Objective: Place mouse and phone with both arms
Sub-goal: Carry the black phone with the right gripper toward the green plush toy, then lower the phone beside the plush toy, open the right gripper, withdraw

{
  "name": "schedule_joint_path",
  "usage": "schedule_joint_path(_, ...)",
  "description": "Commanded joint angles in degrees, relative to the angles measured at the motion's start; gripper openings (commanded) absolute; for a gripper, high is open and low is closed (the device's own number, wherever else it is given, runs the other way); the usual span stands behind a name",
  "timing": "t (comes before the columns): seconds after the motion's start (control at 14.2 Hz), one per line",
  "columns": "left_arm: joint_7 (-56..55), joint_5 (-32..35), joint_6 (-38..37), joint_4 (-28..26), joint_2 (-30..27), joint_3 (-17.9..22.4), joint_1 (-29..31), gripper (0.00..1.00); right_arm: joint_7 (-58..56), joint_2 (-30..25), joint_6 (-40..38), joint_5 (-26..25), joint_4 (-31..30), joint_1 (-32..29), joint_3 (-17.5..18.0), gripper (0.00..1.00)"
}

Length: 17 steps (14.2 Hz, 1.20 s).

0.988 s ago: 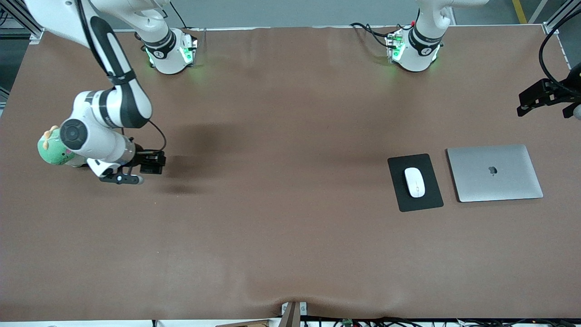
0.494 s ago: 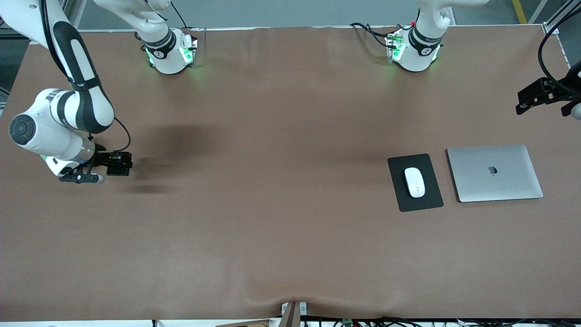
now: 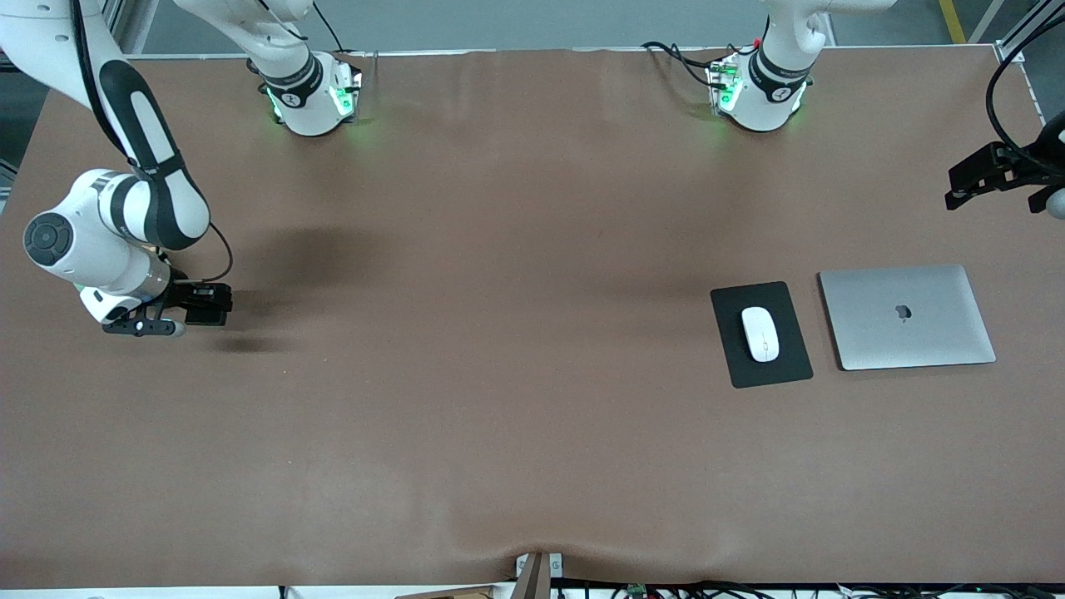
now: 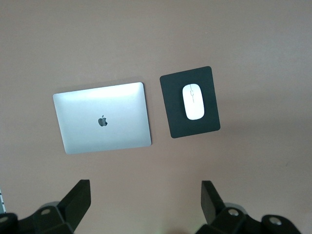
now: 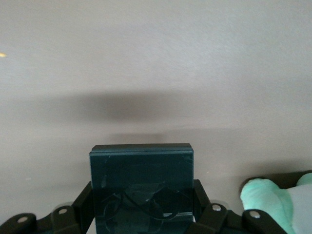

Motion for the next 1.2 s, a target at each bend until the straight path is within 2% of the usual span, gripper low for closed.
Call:
schedule_joint_path(0.0,0.0,-0.9,-0.7,-0.2,-0.8,0.1,0.1,1.0,-0.7,-1.1,6.3,-1.2,-5.5,-1.5,1.1,0.0)
schedule_joint_path(0.35,-0.3,-0.9,-0.8,-0.2,-0.7,0.1,-0.3,1.0,-0.7,1.8,13.1,-1.2,-7.7,-1.7,1.1,0.0)
schedule_joint_path(0.56,-0.3,-0.8,-0.7,0.0,-0.7,0.1,-0.3,1.0,-0.7,2.2,13.7,-1.2,-8.0,-1.7,1.1,0.0)
schedule_joint_path(0.63,0.5,-0.8,-0.7,-0.1,-0.7,0.1,-0.3,1.0,-0.6,2.5,13.4,-1.2,-7.9,-1.8,1.1,0.22)
schedule_joint_path(0.71,1.1,-0.8,-0.8,-0.1,-0.9,0.1,0.1,1.0,-0.6,2.5,13.1,-1.2,-7.8,-1.8,1.1,0.63)
schedule_joint_path(0.78,1.1,-0.8,-0.7,-0.1,-0.8,0.2,0.3,1.0,-0.7,2.4,13.1,-1.2,-7.6,-1.7,1.1,1.0)
schedule_joint_path(0.92,0.5,-0.5,-0.6,-0.1,-0.4,0.2,0.0,1.0,-0.6,1.9,11.8,-1.2,-7.0,-1.5,1.2,1.0)
schedule_joint_path(1.13,0.4,-0.7,-0.3,-0.1,0.3,0.1,0.2,1.0,-0.6,1.3,1.7,-1.2,-1.8,-1.3,1.2,1.0)
